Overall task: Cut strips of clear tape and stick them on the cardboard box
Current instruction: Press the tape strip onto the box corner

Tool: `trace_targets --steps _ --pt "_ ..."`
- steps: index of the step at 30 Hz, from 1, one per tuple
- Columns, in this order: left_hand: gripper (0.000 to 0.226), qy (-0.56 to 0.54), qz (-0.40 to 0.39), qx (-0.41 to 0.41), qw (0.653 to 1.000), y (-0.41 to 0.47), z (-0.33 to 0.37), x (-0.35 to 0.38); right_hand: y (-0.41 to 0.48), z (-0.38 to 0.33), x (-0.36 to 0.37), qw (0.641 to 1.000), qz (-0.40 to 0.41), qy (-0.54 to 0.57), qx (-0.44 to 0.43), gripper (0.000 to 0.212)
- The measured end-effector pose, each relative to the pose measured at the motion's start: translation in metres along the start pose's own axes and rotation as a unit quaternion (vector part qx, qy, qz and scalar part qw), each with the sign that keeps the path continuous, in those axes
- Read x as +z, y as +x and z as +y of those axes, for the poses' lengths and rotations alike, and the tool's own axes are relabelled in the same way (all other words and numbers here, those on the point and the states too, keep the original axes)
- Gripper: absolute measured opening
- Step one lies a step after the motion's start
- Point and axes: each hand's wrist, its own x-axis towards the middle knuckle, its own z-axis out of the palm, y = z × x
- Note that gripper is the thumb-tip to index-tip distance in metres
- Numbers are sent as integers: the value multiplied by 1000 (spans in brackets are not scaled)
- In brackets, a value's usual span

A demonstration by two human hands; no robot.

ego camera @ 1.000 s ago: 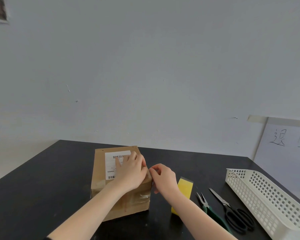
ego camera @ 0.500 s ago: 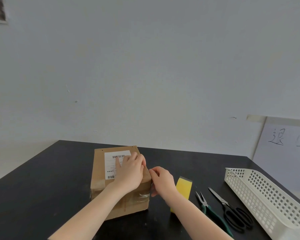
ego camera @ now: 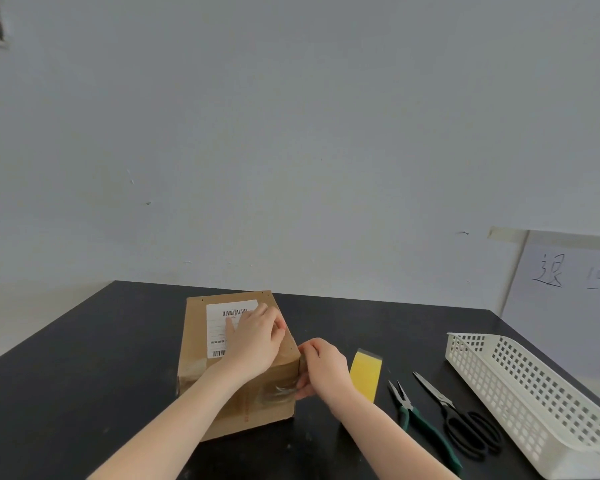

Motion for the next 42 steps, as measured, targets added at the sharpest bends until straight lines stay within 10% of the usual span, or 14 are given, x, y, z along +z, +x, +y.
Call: trace_targets --steps 16,22,42 --pt "17 -2 17 -4 1000 1 1 0 -16 -4 -3 996 -26 -84 -9 31" --pt "9 53 40 2 998 13 21 -6 -24 2 -63 930 202 -240 -192 25" --pt "18 -46 -64 146 986 55 102 52 13 80 -130 980 152 -129 -22 66"
